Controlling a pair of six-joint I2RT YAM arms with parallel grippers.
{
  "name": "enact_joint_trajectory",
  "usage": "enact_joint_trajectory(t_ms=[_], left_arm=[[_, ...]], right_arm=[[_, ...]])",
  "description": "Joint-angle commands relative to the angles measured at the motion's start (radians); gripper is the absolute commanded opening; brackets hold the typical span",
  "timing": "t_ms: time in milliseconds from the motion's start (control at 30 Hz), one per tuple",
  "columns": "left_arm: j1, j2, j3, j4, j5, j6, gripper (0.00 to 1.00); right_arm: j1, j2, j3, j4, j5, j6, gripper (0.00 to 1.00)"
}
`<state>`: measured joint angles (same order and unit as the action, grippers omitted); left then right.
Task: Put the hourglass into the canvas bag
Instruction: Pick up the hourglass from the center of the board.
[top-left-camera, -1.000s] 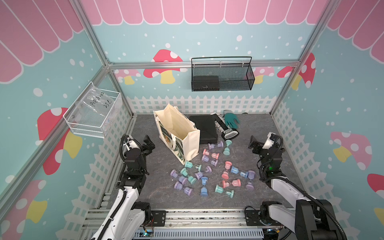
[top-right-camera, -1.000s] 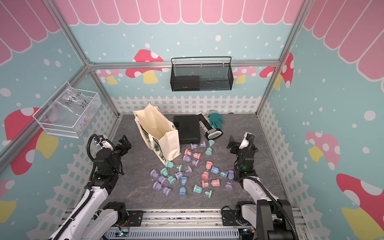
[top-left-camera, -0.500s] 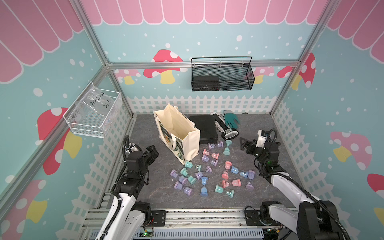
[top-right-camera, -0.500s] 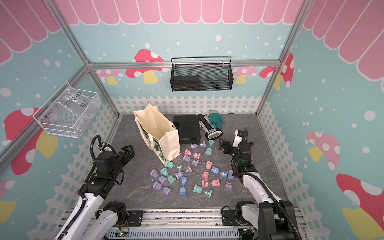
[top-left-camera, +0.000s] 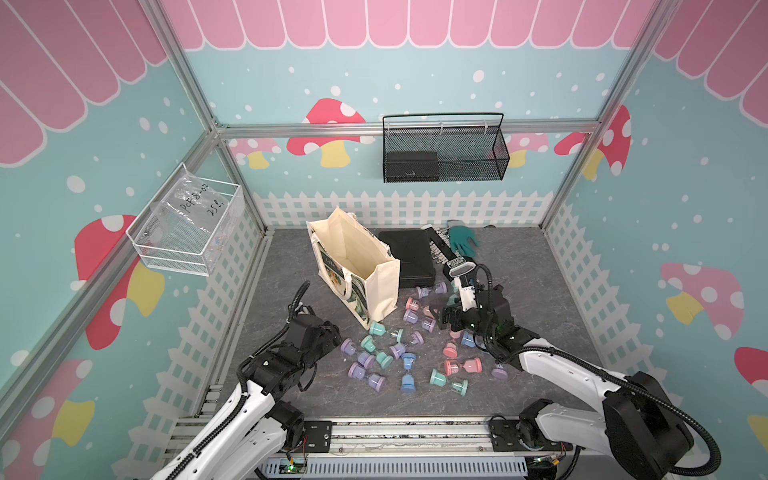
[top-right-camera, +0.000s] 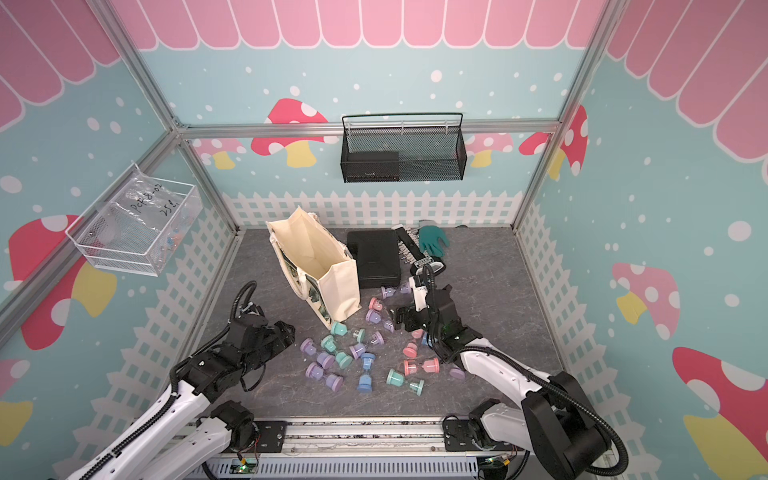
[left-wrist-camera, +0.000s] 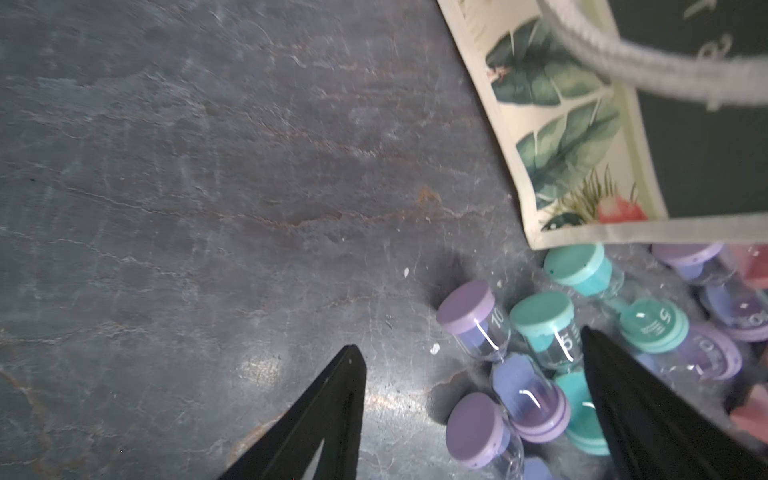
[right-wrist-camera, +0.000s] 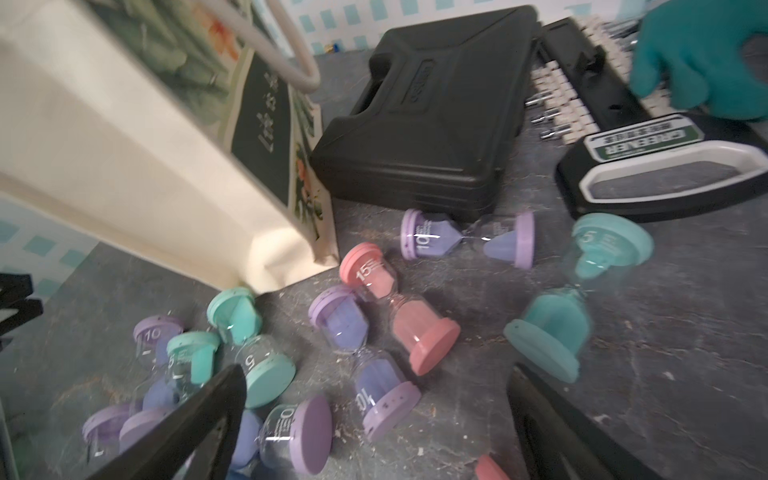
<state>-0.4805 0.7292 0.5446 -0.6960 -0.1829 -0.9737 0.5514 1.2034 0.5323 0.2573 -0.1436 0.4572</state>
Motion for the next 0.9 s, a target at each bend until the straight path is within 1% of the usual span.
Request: enact_joint_trajectory(t_ms=[0,100,200,267,333,567,700,867], left_arm=[[-0.057,0.043,0.028,-0.046,-0.027,-0.097,0.82],[-0.105,0.085,0.034,-0.044,-0.043,-0.126,0.81],[-0.131,0.122,0.032,-0.045,-0.068,-0.154,0.81],[-0.138,0.138,0.024,-0.019,-0.071,-0.173,0.8],[-0.146,0.153,0.015,0.029,-0.067,-0.172,0.79],[-0.154,0.242,0.015,0.105,-0.078,-0.17,0.76],[-0.155,0.31,0.028,0.128,-0.09,-0.161,0.75],[-0.16,0.381,0.013,0.188,-0.074,-0.176,0.72]], right_arm=[[0.075,0.021,0.032,-0.047,0.047,-0.045,1.0],[0.123,0.039,0.041,-0.059,0.022,-0.052,1.0],[0.155,0.064,0.05,-0.06,0.012,-0.061,1.0],[0.171,0.083,0.067,-0.071,0.003,-0.072,1.0],[0.193,0.097,0.075,-0.066,-0.012,-0.094,0.99],[0.243,0.144,0.082,-0.017,-0.071,-0.154,0.99],[0.266,0.16,0.078,0.016,-0.084,-0.179,0.99],[0.28,0.153,0.056,0.068,-0.085,-0.189,1.0]])
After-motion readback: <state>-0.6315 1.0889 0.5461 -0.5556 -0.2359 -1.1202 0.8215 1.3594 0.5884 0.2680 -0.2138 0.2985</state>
